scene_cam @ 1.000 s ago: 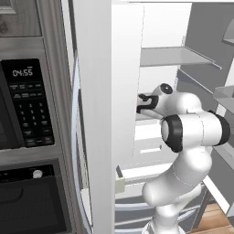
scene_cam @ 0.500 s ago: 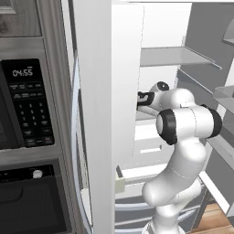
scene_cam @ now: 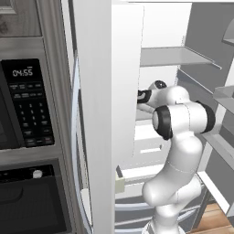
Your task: Grab the onions from the fridge, place them in the blender, close the lid, and turn on the blender to create a marinade.
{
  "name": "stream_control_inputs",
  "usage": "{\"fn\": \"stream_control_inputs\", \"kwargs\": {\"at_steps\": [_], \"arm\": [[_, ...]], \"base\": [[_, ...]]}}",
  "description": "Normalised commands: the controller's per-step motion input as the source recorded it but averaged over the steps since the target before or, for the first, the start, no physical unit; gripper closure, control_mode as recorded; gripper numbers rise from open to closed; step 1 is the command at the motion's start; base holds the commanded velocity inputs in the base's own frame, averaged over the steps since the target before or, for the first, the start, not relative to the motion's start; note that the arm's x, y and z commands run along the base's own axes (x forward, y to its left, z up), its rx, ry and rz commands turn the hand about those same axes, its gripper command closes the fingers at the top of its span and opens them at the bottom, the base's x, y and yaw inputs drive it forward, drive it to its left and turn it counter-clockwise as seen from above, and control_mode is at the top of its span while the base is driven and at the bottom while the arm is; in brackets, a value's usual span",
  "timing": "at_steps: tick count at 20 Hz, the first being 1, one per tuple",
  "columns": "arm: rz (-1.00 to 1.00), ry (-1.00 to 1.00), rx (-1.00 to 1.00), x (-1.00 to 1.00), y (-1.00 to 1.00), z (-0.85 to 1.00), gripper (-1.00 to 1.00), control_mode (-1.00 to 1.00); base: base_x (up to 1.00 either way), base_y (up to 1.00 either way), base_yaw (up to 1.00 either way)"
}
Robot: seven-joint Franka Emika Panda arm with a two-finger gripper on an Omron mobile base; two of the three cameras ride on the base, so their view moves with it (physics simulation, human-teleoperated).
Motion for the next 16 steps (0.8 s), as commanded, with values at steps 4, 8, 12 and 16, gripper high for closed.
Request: {"fn": "stream_control_inputs", "kwargs": {"at_steps": [4, 8, 12, 16], "arm": [[0.0, 0.01, 0.0, 0.19, 0.0, -0.17, -1.0, -1.0], [0.0, 0.01, 0.0, 0.08, 0.0, -0.26, 1.0, -1.0], [0.0, 0.0, 0.0, 0.0, 0.0, -0.26, 1.0, -1.0], [0.0, 0.0, 0.0, 0.0, 0.0, -0.02, 1.0, -1.0]], "base": [[0.0, 0.0, 0.0], [0.0, 0.0, 0.0], [0.0, 0.0, 0.0], [0.0, 0.0, 0.0]]}}
